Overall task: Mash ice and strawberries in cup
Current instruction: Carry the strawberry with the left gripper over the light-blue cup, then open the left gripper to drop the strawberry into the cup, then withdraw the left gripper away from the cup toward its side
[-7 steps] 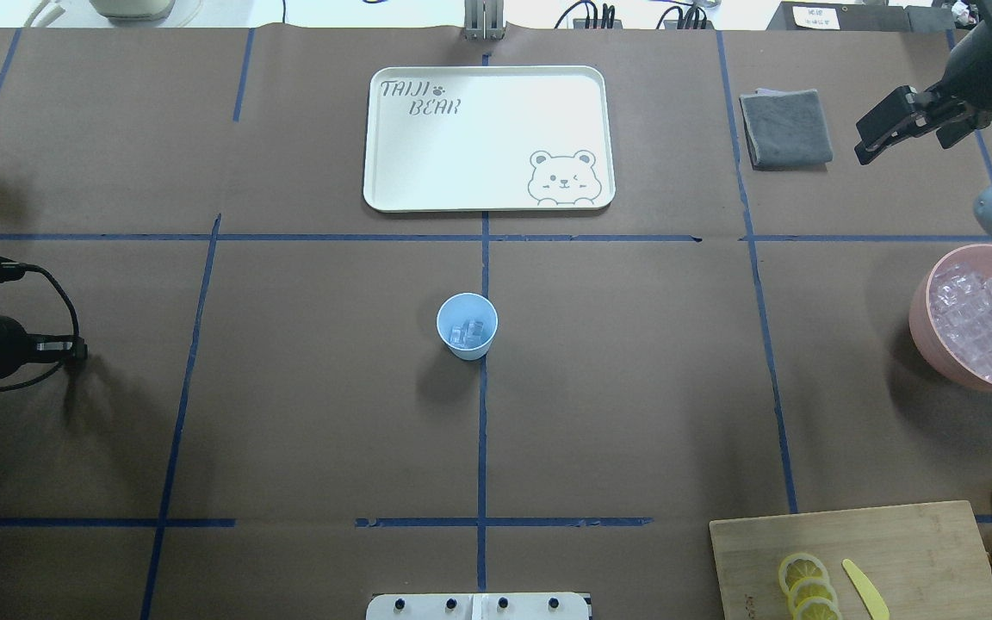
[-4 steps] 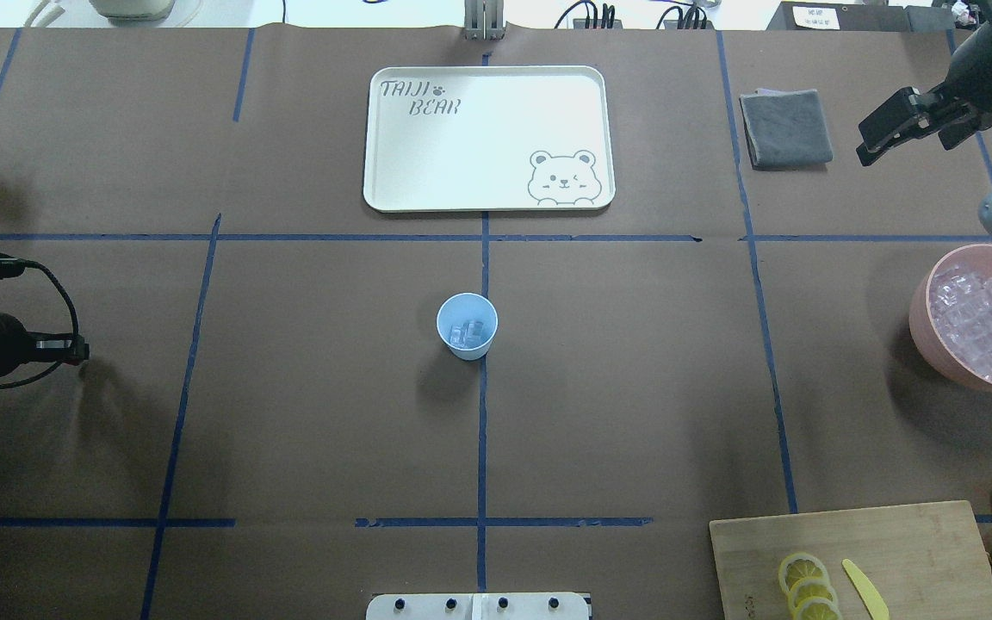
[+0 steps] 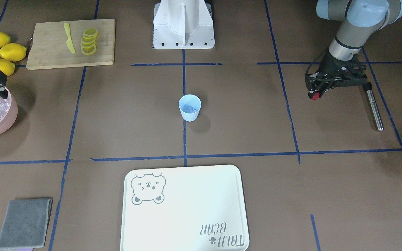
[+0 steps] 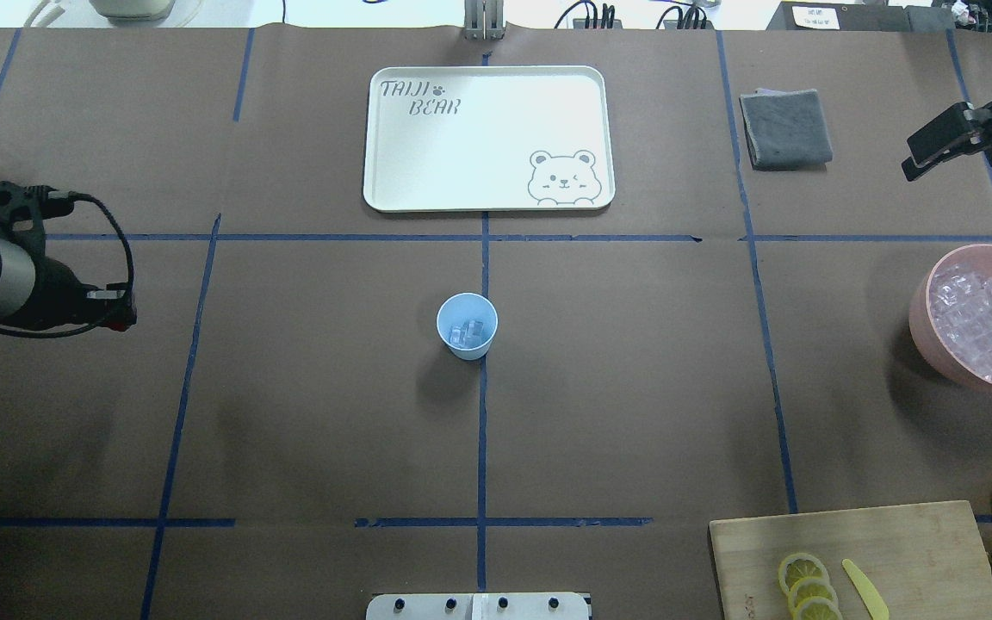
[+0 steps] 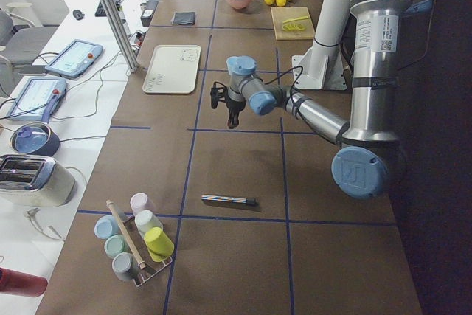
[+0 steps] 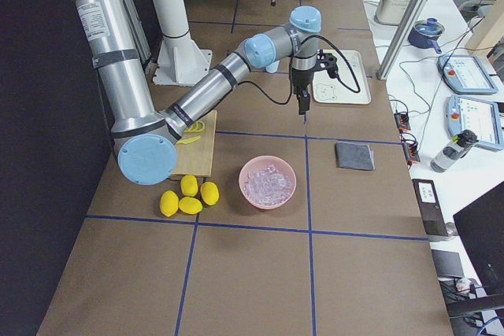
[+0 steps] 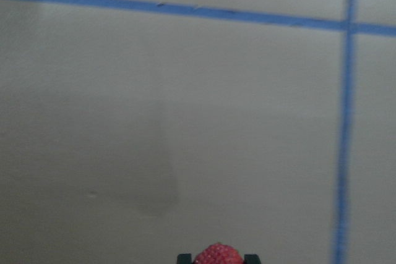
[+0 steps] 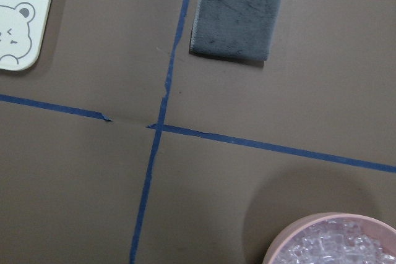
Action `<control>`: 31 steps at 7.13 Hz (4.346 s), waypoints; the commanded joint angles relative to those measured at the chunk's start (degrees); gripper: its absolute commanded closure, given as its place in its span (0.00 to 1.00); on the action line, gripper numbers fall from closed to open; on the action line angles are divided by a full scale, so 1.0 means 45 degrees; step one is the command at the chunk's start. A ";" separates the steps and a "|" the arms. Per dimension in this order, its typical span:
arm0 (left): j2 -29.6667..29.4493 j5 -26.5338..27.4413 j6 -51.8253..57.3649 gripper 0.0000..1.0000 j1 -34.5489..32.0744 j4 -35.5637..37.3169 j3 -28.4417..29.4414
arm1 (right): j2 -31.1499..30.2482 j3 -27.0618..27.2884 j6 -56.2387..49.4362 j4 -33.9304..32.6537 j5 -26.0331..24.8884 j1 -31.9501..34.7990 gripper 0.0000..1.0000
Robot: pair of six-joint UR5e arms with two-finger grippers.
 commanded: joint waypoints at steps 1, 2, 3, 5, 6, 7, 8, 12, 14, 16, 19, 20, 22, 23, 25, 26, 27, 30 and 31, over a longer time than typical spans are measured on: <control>-0.4160 -0.0210 -0.1453 1.00 0.0532 0.3793 -0.0109 | -0.1359 -0.0468 -0.1897 0.1050 0.0535 0.1372 0.01; -0.5358 -0.0250 -0.2679 1.00 0.1097 0.4077 0.0240 | -0.1751 -0.0974 -0.3261 0.1054 0.1003 0.2192 0.01; -0.6491 -0.0231 -0.3716 1.00 0.1548 0.3964 0.1036 | -0.2335 -0.1173 -0.4261 0.1073 0.1046 0.2665 0.01; -0.8855 -0.0153 -0.5029 1.00 0.2174 0.3613 0.3376 | -0.3468 -0.1543 -0.4952 0.1866 0.1319 0.3350 0.01; -0.9349 -0.0114 -0.5267 1.00 0.2254 0.3147 0.4181 | -0.3996 -0.2087 -0.4974 0.3227 0.1320 0.3488 0.01; -0.9354 -0.0114 -0.5250 1.00 0.2294 0.2697 0.4633 | -0.4311 -0.2557 -0.4993 0.4073 0.1417 0.3567 0.01; -0.9354 -0.0075 -0.5250 1.00 0.2314 0.2461 0.4947 | -0.4333 -0.2929 -0.4935 0.4158 0.1998 0.3665 0.01; -0.9276 0.0550 -0.5211 1.00 0.2899 0.2302 0.5243 | -0.4255 -0.3519 -0.4876 0.4082 0.3058 0.4076 0.01; -0.9257 0.0570 -0.5172 1.00 0.2958 0.2302 0.5244 | -0.4255 -0.3519 -0.4896 0.4100 0.3058 0.4076 0.01; -0.9257 0.0570 -0.5133 0.67 0.2958 0.2302 0.5244 | -0.4255 -0.3499 -0.4896 0.4159 0.3039 0.4076 0.01; -0.9237 0.0570 -0.5094 0.13 0.2958 0.2166 0.5224 | -0.4255 -0.3479 -0.4915 0.4218 0.2922 0.4095 0.01; -0.9237 0.0705 -0.4959 0.01 0.2958 0.2166 0.5205 | -0.4274 -0.3518 -0.5051 0.4218 0.2922 0.4095 0.01; -0.9218 0.0746 -0.4957 0.00 0.2920 0.2224 0.5146 | -0.4391 -0.3635 -0.5768 0.4237 0.2844 0.4270 0.01; -0.9159 0.0765 -0.4918 0.00 0.2745 0.2243 0.5088 | -0.4411 -0.3636 -0.6297 0.4237 0.2167 0.4426 0.01; -0.8362 0.0688 -0.3228 0.00 0.2084 0.2380 0.4699 | -0.4489 -0.3810 -0.6750 0.4218 0.2022 0.4621 0.01; -0.7701 0.0648 -0.2214 0.00 0.1731 0.2380 0.4329 | -0.4470 -0.3908 -0.6751 0.4160 0.2043 0.4700 0.01; -0.7056 0.0435 -0.1314 0.00 0.1206 0.2380 0.3997 | -0.4335 -0.4199 -0.6770 0.4179 0.2082 0.4720 0.01; -0.5377 -0.2039 0.2551 0.00 -0.1427 0.2361 0.3974 | -0.4275 -0.4885 -0.6751 0.4179 0.2608 0.4954 0.01; -0.4654 -0.2531 0.4361 0.00 -0.2229 0.2322 0.3935 | -0.4275 -0.4886 -0.6732 0.4179 0.2590 0.4955 0.01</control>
